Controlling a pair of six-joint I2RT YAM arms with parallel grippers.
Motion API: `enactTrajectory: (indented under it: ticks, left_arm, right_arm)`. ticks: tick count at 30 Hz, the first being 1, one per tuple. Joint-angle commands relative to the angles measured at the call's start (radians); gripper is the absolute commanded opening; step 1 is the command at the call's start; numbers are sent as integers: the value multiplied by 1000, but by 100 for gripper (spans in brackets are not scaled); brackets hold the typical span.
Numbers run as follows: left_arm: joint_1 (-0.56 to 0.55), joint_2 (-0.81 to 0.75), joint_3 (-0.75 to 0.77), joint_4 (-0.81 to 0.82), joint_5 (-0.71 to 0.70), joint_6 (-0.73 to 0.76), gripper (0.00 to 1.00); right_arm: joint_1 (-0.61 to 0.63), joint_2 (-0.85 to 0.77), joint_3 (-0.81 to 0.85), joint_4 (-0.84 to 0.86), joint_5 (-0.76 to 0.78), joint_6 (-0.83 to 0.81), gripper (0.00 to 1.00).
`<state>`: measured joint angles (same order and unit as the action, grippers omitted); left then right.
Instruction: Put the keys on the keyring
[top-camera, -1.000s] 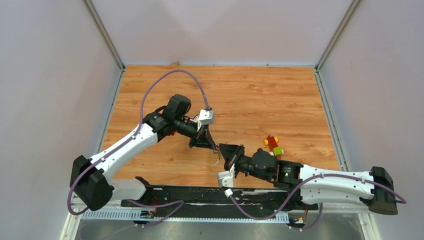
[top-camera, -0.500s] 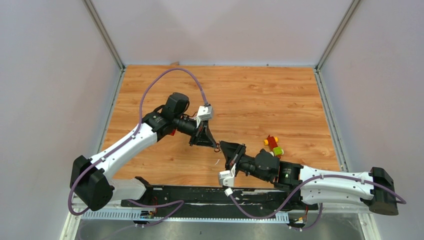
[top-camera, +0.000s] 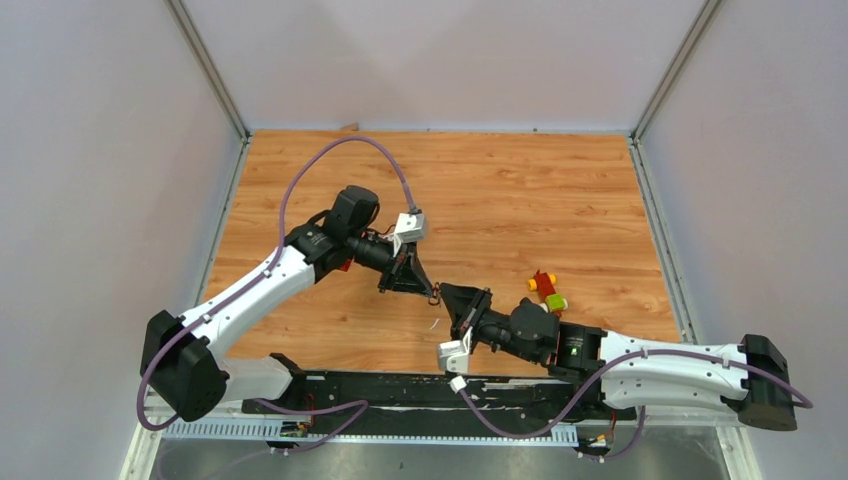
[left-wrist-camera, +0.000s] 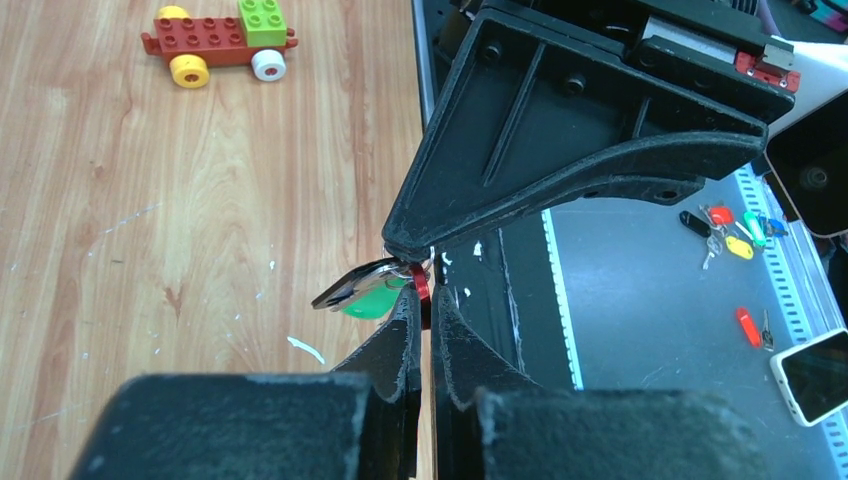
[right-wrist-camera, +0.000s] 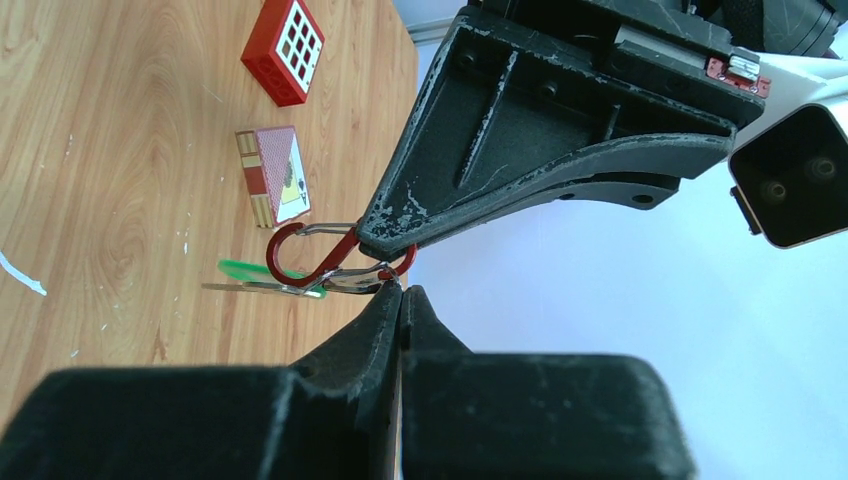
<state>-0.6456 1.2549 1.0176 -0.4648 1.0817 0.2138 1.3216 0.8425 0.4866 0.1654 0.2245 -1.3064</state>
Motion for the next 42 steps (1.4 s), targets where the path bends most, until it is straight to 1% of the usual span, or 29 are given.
enactTrajectory:
  ticks: [1,6,14,22,24,31,34,42]
  left_arm:
    - [-46,2,15,-48,55,62,0]
    - [-55,10,24,-82,-17,107,0]
    - [-58,-2,22,-84,-25,119,0]
    - [-58,-54,16,-104,-58,153,0]
    - [-58,-61,20,-113,-67,163,0]
    - [-58,-77,28,-131,-95,194,0]
    - [-57,-87,26,-136,-119,207,0]
    - [-57,-107,24,-125,-191,216,0]
  right_arm:
    - [-1,-23,58,41,-45,37,0]
    - [-2,-18,77,-8,-76,56,0]
    - [-1,25,98,-56,-72,56,0]
    - [-29,33,119,-113,-70,68,0]
    - [-35,38,131,-145,-75,74,2]
    - [-50,57,149,-232,-98,94,15]
    - [-56,53,148,-241,-97,97,17]
    - [-69,40,158,-264,-109,118,19]
